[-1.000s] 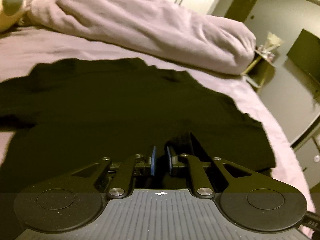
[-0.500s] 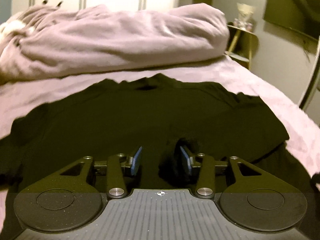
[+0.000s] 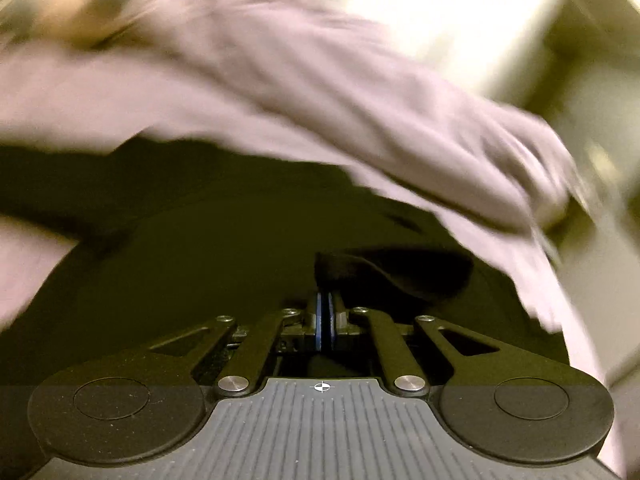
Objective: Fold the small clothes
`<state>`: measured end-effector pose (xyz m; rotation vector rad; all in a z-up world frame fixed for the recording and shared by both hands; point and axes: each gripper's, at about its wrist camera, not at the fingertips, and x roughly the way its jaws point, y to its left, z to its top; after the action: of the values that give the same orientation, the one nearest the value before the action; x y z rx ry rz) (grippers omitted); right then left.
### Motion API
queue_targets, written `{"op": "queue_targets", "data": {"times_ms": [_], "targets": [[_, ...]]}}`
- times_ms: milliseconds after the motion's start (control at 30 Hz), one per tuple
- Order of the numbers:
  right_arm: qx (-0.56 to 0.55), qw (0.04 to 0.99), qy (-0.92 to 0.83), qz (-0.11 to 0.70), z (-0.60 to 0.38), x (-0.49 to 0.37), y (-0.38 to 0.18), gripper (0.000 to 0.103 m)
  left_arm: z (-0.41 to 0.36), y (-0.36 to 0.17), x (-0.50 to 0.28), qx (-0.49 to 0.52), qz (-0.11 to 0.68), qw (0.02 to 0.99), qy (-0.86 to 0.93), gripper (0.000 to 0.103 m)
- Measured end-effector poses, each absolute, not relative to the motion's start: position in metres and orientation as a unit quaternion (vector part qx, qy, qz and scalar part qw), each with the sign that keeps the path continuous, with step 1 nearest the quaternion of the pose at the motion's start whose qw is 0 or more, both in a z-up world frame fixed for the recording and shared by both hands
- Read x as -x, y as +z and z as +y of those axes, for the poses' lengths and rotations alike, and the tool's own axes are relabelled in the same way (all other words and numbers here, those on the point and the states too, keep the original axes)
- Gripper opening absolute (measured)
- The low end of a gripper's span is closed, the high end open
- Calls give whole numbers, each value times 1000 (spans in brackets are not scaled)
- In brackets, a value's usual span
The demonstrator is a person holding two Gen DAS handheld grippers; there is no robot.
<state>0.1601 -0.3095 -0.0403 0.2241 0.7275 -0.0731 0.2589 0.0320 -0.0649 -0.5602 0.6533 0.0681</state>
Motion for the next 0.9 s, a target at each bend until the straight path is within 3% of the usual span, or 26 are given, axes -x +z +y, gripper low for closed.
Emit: {"op": "queue_targets", "data": {"times_ms": [133,233,267,300,400,500,567,600,667,700,733,767,900], "targets": [[-115,927,-21,356,-303,-166,-39,61,57,-78,-244,312,333,889,40,15],[-125,927,-5,352,-298,-171,-36,61,64,-72,-242,295,325,898,23,32],[-131,927,1,352,-297,-172,-36,61,64,-68,-244,282,319,904,23,50],[-139,925,7,352,-297,-175,-35,61,63,-63,-248,268,315,910,25,61],[-168,920,21,355,-297,-183,-36,61,62,-54,-270,244,313,918,1,70],[-189,913,22,360,-296,-194,-42,61,53,-60,-306,209,355,911,-26,70],[-194,911,16,364,-294,-200,-46,61,38,-65,-325,151,375,914,-34,64],[-196,910,14,364,-294,-203,-47,61,31,-66,-330,123,378,917,-34,53],[-194,911,9,363,-293,-207,-49,60,22,-68,-339,94,386,917,-40,44],[-192,912,7,362,-293,-210,-49,60,20,-67,-342,95,384,917,-46,32],[-192,912,7,362,-292,-212,-50,60,18,-66,-344,94,382,918,-48,27],[-192,912,6,362,-292,-216,-50,58,16,-64,-346,89,379,920,-49,8],[-214,907,7,364,-294,-228,-54,56,16,-57,-348,87,360,927,-59,7]]}}
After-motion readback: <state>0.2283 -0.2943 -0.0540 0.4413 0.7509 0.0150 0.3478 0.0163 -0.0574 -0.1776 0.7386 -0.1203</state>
